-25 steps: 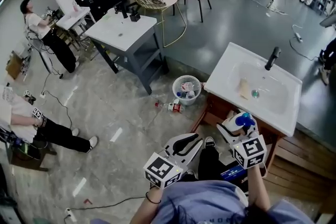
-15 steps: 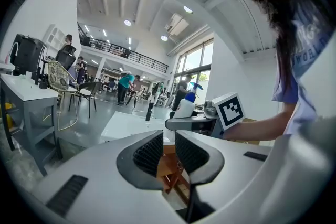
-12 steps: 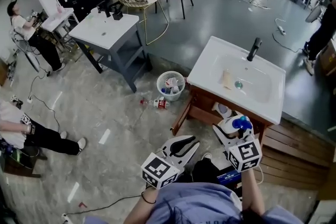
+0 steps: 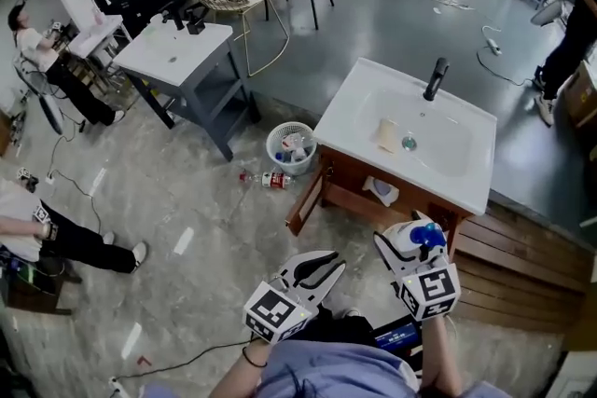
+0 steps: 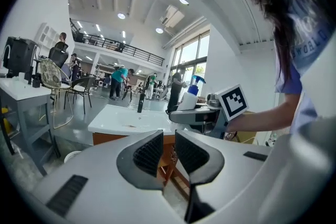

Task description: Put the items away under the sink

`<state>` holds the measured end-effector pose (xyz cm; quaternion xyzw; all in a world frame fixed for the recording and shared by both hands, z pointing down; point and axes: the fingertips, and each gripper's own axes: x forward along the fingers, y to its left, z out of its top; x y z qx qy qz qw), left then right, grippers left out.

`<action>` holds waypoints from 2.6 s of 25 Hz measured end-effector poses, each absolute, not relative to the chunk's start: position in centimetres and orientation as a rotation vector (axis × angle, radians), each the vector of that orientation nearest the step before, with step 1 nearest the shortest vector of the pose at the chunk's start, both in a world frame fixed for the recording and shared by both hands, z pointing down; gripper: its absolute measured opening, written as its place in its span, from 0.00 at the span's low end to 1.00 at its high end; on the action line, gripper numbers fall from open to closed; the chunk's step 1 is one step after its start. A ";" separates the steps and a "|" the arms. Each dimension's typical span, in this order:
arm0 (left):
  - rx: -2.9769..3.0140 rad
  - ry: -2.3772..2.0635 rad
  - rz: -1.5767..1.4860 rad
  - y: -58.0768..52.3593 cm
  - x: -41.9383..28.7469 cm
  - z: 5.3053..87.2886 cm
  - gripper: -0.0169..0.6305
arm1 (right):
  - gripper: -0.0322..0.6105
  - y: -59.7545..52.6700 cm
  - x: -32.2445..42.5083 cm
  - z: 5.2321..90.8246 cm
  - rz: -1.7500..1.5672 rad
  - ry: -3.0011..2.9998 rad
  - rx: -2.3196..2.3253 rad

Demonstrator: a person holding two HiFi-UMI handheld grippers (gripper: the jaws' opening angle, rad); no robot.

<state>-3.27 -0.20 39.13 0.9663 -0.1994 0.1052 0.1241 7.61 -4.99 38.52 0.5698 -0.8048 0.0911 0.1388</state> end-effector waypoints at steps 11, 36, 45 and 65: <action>2.878 -0.473 0.474 4.3 1.4 41.0 0.13 | 0.62 0.3 12.9 41.6 0.310 -2.285 1.665; 3.132 -0.019 0.571 1.8 10.6 48.8 0.13 | 0.62 -2.8 20.1 56.6 0.483 -2.153 1.857; 3.067 -0.003 0.573 -2.4 10.2 55.8 0.13 | 0.62 -7.4 20.2 64.6 0.485 -2.071 1.845; 3.062 0.063 0.472 -7.2 15.3 70.0 0.13 | 0.62 -13.6 26.9 79.8 0.530 -1.871 2.026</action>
